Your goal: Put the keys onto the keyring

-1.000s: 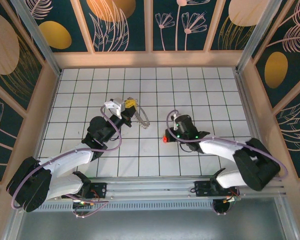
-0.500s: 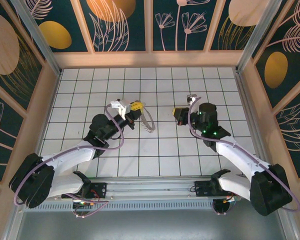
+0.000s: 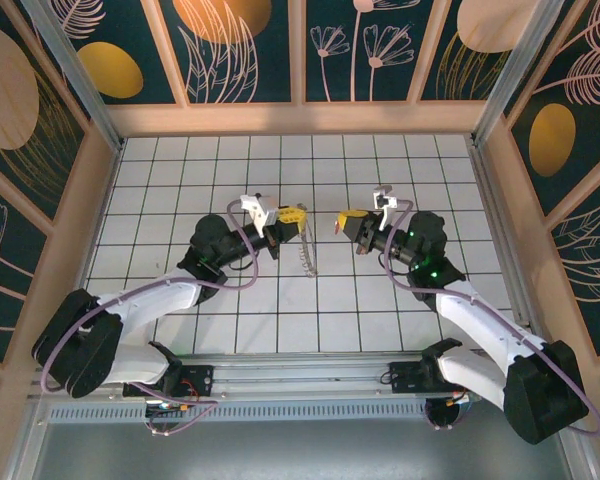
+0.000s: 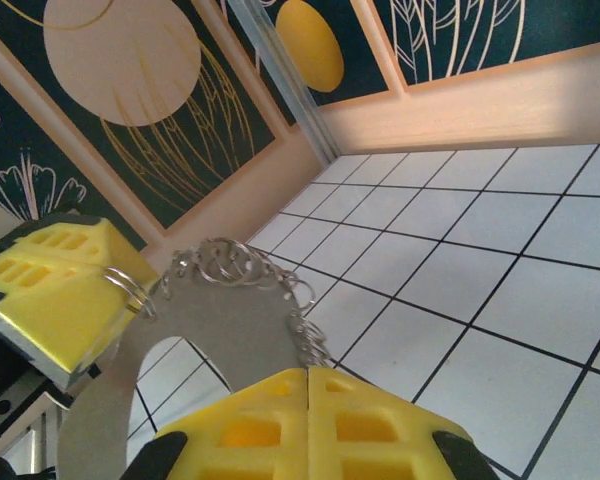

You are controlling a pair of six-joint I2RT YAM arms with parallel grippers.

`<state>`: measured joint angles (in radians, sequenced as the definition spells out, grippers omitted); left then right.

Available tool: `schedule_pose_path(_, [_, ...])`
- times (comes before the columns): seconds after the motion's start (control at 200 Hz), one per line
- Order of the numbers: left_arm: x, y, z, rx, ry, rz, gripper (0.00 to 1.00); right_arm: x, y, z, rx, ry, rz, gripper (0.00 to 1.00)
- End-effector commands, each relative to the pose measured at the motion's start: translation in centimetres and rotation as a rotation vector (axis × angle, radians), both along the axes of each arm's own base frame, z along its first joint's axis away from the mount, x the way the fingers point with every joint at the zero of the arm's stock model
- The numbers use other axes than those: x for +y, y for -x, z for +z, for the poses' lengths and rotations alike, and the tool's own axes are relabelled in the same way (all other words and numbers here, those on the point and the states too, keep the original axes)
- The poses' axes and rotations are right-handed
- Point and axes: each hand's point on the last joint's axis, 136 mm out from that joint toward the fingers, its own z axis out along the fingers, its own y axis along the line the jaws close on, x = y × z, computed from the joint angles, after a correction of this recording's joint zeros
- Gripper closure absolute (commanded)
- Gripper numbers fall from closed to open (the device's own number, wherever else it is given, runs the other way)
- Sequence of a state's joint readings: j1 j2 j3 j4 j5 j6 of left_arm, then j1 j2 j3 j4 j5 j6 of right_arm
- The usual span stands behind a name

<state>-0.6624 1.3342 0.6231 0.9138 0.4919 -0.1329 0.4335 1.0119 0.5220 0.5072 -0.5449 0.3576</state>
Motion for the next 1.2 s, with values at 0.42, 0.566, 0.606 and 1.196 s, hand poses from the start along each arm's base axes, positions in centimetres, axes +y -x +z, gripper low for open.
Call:
schedule_pose_path(0.42, [-1.6,-0.3,1.2,0.01,0.025,-0.07,1.0,-0.6,1.1,4.5,-0.124,-0.15,-0.018,1.0])
schedule_pose_path(0.566, [-1.7,-0.8,1.1,0.039,0.033,-0.053,1.0,0.0,1.3,4.6,-0.132,-0.155,-0.004,1.0])
schedule_pose_path(0.606, [-1.7,-1.0,1.0,0.048,0.036,-0.049,1.0,0.2,1.4,4.7,-0.136,-0.157,0.0,1.0])
schedule_pose_path(1.196, [-1.8,-1.8,0.9,0.153,0.104,-0.038,1.0,3.0,1.4,4.8,-0.168,-0.114,0.012,1.0])
